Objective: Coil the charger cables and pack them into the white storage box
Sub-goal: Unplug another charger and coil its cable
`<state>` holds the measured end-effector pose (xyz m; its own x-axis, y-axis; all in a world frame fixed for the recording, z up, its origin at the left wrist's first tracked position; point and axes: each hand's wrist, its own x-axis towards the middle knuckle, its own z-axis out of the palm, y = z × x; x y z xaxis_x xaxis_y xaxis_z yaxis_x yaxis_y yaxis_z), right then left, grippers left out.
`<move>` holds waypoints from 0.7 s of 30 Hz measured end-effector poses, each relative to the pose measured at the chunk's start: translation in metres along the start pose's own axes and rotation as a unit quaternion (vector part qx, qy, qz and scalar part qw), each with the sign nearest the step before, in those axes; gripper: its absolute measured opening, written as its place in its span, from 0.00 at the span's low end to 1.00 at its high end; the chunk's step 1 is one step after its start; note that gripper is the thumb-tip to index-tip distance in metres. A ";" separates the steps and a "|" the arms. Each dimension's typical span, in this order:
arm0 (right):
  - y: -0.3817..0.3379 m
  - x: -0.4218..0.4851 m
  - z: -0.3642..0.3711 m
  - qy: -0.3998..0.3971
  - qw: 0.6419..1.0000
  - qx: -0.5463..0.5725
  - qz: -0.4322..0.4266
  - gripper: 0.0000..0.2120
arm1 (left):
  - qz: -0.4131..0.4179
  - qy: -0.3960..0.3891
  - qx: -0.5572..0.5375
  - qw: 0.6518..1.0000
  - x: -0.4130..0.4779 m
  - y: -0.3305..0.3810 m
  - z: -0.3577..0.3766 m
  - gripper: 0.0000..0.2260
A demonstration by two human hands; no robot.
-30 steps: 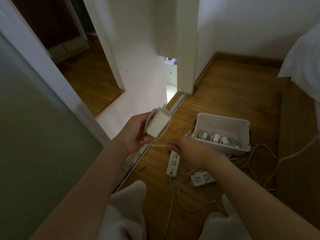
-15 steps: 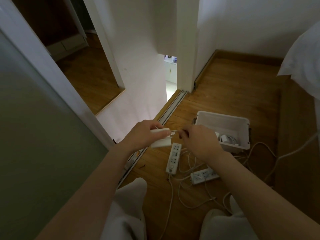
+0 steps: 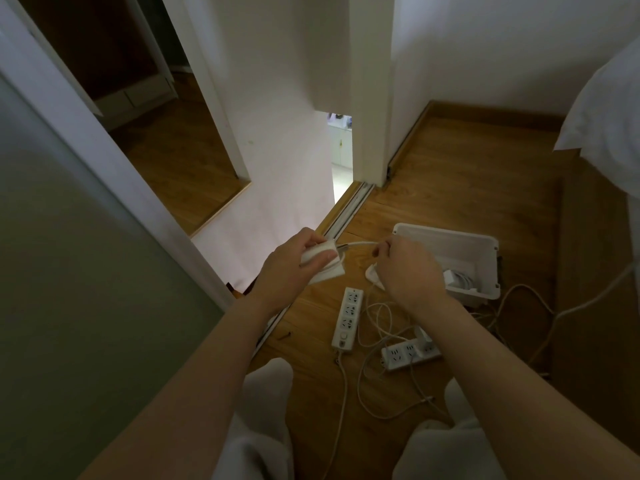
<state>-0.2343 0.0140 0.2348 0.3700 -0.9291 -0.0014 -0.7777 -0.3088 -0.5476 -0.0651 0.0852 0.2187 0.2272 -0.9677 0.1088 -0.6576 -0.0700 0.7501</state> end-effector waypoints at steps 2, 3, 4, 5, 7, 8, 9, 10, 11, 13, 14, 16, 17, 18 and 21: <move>0.004 0.002 -0.003 0.009 1.000 0.021 0.019 0.16 | 0.027 -0.004 0.004 1.000 0.001 0.000 0.003 0.08; 0.005 0.003 -0.004 0.015 0.999 0.034 0.021 0.16 | 0.036 -0.003 0.006 0.999 0.001 0.000 0.005 0.08; 0.005 0.003 -0.006 0.021 0.998 0.047 0.019 0.16 | 0.038 0.001 0.002 0.999 0.002 0.000 0.007 0.08; 0.005 0.002 -0.006 0.027 0.998 0.061 0.017 0.16 | 0.037 0.009 -0.008 0.999 0.003 0.000 0.008 0.08; 0.003 0.000 -0.008 0.034 0.996 0.083 0.012 0.16 | 0.026 0.028 -0.032 0.999 0.005 -0.001 0.010 0.09; 0.002 -0.001 -0.008 0.037 0.995 0.090 0.007 0.17 | 0.022 0.036 -0.041 0.998 0.006 -0.002 0.010 0.09; 0.000 -0.002 -0.008 0.037 0.995 0.094 -0.003 0.17 | 0.018 0.041 -0.051 0.998 0.007 -0.003 0.010 0.09; -0.003 -0.003 -0.008 0.032 0.995 0.097 -0.017 0.17 | 0.014 0.048 -0.061 0.997 0.008 -0.003 0.011 0.09; -0.006 -0.005 -0.008 0.022 0.994 0.098 -0.034 0.16 | 0.011 0.056 -0.070 0.996 0.008 -0.004 0.011 0.08; -0.011 -0.010 -0.007 -0.004 0.993 0.099 -0.067 0.15 | 0.008 0.083 -0.083 0.993 0.009 -0.004 0.010 0.07; -0.013 -0.012 -0.006 -0.013 0.992 0.100 -0.075 0.14 | 0.006 0.098 -0.087 0.991 0.010 -0.004 0.010 0.07; -0.014 -0.012 -0.005 -0.012 0.991 0.115 -0.068 0.14 | 0.006 0.124 -0.095 0.988 0.011 -0.003 0.009 0.07; -0.013 -0.011 -0.005 -0.006 0.990 0.125 -0.061 0.14 | 0.008 0.133 -0.097 0.986 0.011 -0.003 0.009 0.07; -0.013 -0.010 -0.007 -0.003 0.990 0.131 -0.058 0.14 | 0.011 0.139 -0.095 0.986 0.011 -0.003 0.010 0.07; -0.013 -0.013 -0.011 -0.008 0.989 0.124 -0.085 0.15 | 0.005 0.142 -0.088 0.986 0.010 0.000 0.016 0.07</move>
<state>-0.2345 0.0276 0.2505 0.4947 -0.8637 0.0962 -0.5556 -0.3994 -0.7292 -0.0737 0.0714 0.2094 0.4303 -0.8591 0.2770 -0.5318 0.0067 0.8468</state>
